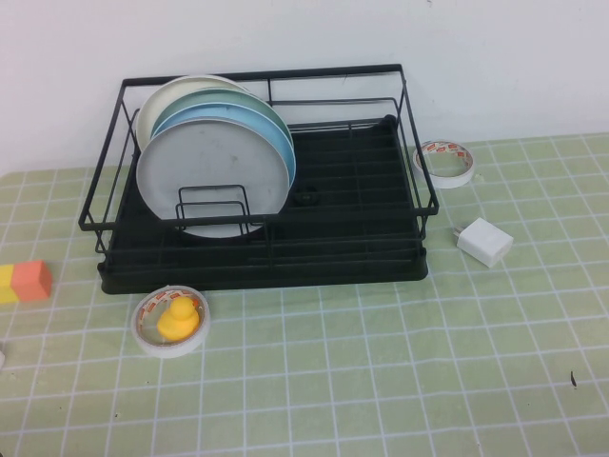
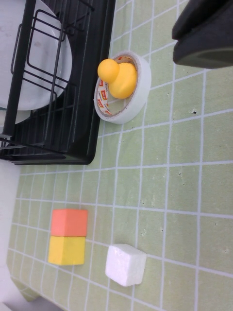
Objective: Place plate on rack
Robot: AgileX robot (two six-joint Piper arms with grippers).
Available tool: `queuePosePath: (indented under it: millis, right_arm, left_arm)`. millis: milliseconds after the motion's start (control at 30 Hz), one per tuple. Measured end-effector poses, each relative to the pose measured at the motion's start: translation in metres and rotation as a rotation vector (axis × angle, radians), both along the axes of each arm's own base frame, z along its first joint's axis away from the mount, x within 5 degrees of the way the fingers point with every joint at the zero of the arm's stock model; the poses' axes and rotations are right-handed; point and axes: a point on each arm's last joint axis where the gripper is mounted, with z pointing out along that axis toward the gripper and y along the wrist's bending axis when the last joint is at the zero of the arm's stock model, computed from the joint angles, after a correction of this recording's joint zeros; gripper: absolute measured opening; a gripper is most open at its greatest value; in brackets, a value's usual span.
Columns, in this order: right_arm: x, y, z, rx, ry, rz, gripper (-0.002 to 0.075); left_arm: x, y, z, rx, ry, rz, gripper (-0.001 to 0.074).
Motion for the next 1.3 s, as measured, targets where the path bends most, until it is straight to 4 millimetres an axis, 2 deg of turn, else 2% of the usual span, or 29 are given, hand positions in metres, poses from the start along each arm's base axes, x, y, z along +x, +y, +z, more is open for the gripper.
queuePosePath:
  millis: [200, 367, 467, 633, 1300]
  right_arm:
    - [0.000, 0.004, 0.000, 0.081, -0.005, 0.007, -0.0002]
    - [-0.004, 0.003, -0.002, 0.068, -0.047, 0.007, -0.0002]
    - [-0.007, 0.002, -0.010, 0.044, -0.098, 0.003, -0.0002]
    - [-0.005, 0.001, -0.033, 0.020, -0.081, -0.005, -0.0002]
    - [-0.004, -0.001, -0.033, -0.054, -0.101, 0.009, -0.0002]
  left_arm:
    - [0.000, 0.000, 0.000, -0.001, 0.000, 0.000, -0.0001]
    - [0.000, 0.000, 0.000, -0.002, 0.000, 0.000, -0.0001]
    - [0.000, 0.000, 0.000, -0.002, 0.000, 0.000, -0.0001]
    - [0.000, 0.000, 0.000, -0.003, 0.000, 0.000, -0.0001]
    - [0.000, 0.000, 0.000, -0.003, 0.000, 0.000, -0.0001]
